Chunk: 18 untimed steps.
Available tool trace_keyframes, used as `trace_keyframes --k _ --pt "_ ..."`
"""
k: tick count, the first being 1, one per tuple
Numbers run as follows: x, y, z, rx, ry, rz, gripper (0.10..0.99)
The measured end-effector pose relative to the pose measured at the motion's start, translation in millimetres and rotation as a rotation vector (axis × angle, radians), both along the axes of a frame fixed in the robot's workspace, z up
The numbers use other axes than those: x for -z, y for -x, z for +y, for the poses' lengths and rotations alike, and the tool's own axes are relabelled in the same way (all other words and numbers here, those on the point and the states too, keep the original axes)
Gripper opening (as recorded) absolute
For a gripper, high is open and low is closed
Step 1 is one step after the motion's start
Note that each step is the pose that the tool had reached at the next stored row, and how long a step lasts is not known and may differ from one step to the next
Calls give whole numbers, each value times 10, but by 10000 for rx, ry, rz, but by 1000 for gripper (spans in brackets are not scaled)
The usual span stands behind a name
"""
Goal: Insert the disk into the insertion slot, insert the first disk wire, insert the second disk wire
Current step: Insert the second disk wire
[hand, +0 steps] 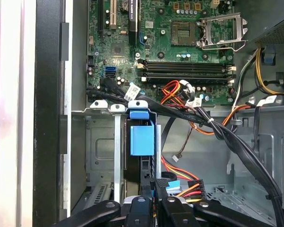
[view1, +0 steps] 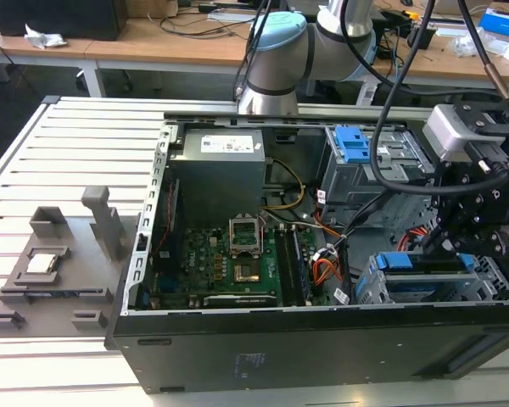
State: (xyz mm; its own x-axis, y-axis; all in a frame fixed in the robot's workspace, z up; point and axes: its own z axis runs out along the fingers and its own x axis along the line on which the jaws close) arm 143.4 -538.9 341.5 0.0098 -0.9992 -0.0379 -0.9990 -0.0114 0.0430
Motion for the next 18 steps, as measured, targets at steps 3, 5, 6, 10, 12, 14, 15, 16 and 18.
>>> trace_keyframes --k 3,5,6,10,12,14,15,16,18 --pt "3 1 0 1 -71 0 153" --pt "3 1 -2 0 -75 0 153" --pt "4 1 -3 0 -74 0 153" --pt "12 0 -12 0 -71 0 153" --pt "23 1 -16 0 -68 0 153" --pt "33 1 -18 0 -72 0 153" --pt "34 1 -18 0 -72 0 153" --pt "34 1 -18 0 -72 0 153" --pt "34 1 -18 0 -72 0 153"
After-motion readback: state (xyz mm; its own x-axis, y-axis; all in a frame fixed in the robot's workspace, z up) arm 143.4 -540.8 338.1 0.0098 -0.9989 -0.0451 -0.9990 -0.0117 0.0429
